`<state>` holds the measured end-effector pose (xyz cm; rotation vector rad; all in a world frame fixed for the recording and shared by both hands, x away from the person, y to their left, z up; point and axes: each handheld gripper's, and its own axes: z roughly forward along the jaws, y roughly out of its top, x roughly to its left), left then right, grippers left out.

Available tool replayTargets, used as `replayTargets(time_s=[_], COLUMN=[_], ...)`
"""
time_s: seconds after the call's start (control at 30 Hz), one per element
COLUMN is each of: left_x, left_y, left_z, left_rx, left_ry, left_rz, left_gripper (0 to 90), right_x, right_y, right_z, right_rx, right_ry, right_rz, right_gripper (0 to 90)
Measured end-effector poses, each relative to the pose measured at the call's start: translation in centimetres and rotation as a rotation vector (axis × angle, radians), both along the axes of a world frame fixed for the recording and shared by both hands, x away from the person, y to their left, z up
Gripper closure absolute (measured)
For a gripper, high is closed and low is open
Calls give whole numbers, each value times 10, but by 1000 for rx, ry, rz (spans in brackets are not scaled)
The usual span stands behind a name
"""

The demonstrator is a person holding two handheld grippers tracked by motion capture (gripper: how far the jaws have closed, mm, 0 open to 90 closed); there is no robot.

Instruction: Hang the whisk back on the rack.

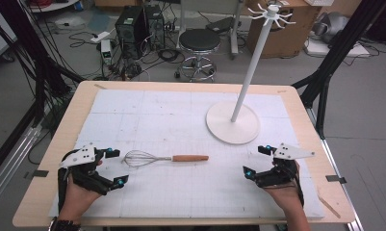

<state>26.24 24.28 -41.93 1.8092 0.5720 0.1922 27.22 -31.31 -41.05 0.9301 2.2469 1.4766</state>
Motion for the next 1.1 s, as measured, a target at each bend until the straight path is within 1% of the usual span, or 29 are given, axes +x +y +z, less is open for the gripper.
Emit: replayTargets(time_s=[0.07,0.23,0.27,0.37,0.43,0.53,0.63,0.67,0.77,0.87,0.93,1.03,1.07,1.1], left_x=[1,1,1,1,1,2,6,9,14,21,25,32,33,36], left_y=[-1,-4,-5,-8,-11,-17,-25,-28,-40,-53,-64,-78,-82,-86], left_z=[0,0,1,5,7,11,19,22,33,40,43,45,45,45], left_rx=[8,20,25,19,23,37,69,86,108,145,167,209,215,220], left_ry=[-4,7,12,12,10,16,20,17,19,18,27,31,35,38], left_rz=[-4,-6,-2,-4,-9,-10,-26,-30,-45,-68,-83,-102,-105,-112], left_gripper=[18,18,18,18,18,18,18,18,18,18,18,18,18,18], right_x=[0,-3,-2,-2,-3,-3,-3,-2,-2,-2,-2,-2,-1,-1], right_y=[-1,-4,-4,-3,-3,-4,-5,-5,-5,-5,-5,-4,-3,-3], right_z=[0,0,0,0,0,0,0,0,-1,-1,-1,-1,-2,-2], right_rx=[-1,2,0,3,4,7,4,3,1,0,0,-6,-12,-13], right_ry=[-4,-4,-6,-6,-5,-1,-5,-4,-1,-4,2,6,-3,1], right_rz=[-1,-8,-9,-9,-9,-10,-11,-12,-12,-12,-12,-8,-7,-8], right_gripper=[1,1,1,1,1,1,2,2,2,2,2,2,2,2])
